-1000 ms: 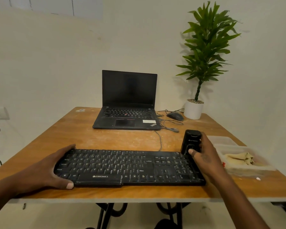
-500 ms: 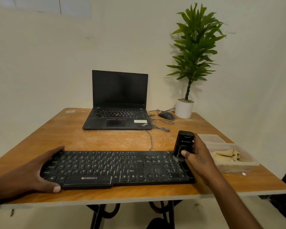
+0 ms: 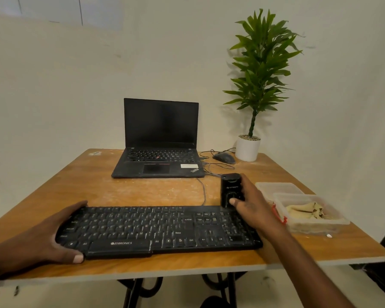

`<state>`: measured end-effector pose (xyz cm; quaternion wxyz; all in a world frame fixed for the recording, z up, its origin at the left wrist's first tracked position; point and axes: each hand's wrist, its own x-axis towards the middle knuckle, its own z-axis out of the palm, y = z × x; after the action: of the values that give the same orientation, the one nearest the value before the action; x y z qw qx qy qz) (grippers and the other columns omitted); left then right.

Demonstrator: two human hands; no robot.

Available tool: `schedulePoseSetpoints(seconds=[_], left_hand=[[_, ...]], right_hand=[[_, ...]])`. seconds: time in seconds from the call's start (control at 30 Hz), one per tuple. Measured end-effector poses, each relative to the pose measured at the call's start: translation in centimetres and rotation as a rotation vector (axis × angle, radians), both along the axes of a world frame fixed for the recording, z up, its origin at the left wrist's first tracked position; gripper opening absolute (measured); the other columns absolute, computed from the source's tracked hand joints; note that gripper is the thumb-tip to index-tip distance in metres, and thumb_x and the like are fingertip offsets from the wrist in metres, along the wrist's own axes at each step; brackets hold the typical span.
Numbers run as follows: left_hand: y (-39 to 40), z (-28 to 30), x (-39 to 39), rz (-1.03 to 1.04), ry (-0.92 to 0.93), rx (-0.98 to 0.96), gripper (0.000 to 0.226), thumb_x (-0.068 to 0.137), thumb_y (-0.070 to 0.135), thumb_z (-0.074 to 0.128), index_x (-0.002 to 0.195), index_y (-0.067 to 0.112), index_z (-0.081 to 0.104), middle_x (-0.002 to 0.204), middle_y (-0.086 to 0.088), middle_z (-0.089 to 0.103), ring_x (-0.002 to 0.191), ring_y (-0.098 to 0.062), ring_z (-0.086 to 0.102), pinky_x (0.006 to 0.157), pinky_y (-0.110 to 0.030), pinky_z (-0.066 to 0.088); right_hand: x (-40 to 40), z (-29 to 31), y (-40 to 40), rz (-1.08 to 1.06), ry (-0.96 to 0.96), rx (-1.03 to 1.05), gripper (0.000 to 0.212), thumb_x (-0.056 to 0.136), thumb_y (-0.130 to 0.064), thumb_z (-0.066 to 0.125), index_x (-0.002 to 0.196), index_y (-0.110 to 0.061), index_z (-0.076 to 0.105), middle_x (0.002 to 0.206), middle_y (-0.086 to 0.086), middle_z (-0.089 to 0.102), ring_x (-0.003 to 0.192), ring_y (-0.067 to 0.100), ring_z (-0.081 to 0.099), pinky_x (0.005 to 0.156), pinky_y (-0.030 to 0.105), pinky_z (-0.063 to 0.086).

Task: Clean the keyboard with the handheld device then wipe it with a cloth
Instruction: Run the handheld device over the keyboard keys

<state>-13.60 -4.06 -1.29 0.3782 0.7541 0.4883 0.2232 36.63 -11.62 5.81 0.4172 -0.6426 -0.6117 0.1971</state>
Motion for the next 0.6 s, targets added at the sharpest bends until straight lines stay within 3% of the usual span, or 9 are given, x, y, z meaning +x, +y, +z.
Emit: schedulePoseSetpoints(seconds=[0.1,0.23,0.33,0.5,0.6], left_hand=[[-0.1,-0.3,0.1,0.033,-0.015,0.041,0.131,0.04,0.045,0.105,0.147,0.062,0.032,0.146,0.009,0.051,0.121,-0.023,0.06,0.096,-0.048,0.051],[0.5,-0.4,0.1,0.031,-0.023,0.058,0.133,0.037,0.043,0.106,0.147,0.061,0.034,0.145,0.009,0.052,0.122,-0.023,0.059,0.096,-0.049,0.049],[0.5,-0.2,0.1,0.026,-0.015,0.055,0.133,0.037,0.044,0.106,0.146,0.063,0.033,0.146,0.008,0.051,0.123,-0.023,0.059,0.098,-0.05,0.05],[0.8,-0.8,0.3,0.037,0.078,0.102,0.136,0.037,0.059,0.101,0.151,0.059,0.028,0.155,0.012,0.044,0.135,-0.022,0.049,0.107,-0.053,0.042],[1.9,-1.9,-0.7,0.038,0.111,0.087,0.138,0.038,0.055,0.102,0.153,0.056,0.027,0.156,0.012,0.043,0.136,-0.023,0.049,0.106,-0.054,0.042]], right_hand=[[2.2,0.0,-1.4,-0.101,0.009,0.044,0.052,0.09,0.002,0.062,0.128,-0.031,0.046,0.108,-0.016,0.061,0.108,0.015,0.059,0.086,0.038,0.048],[2.7,-0.5,-3.6,-0.132,0.064,0.045,0.055,0.091,0.0,0.063,0.127,-0.037,0.045,0.11,-0.021,0.058,0.112,0.011,0.057,0.098,0.044,0.048],[2.1,-1.0,-6.1,-0.122,0.145,0.059,0.056,0.093,0.002,0.062,0.111,-0.049,0.048,0.108,-0.025,0.059,0.101,-0.004,0.055,0.09,0.037,0.047],[2.0,-2.0,-9.2,-0.069,0.258,0.061,0.063,0.091,0.002,0.063,0.128,-0.048,0.052,0.117,-0.022,0.068,0.109,-0.008,0.06,0.088,0.03,0.048],[2.0,-1.4,-7.6,-0.083,0.21,0.056,0.058,0.092,0.004,0.061,0.119,-0.046,0.051,0.112,-0.02,0.066,0.101,-0.013,0.06,0.086,0.028,0.05]])
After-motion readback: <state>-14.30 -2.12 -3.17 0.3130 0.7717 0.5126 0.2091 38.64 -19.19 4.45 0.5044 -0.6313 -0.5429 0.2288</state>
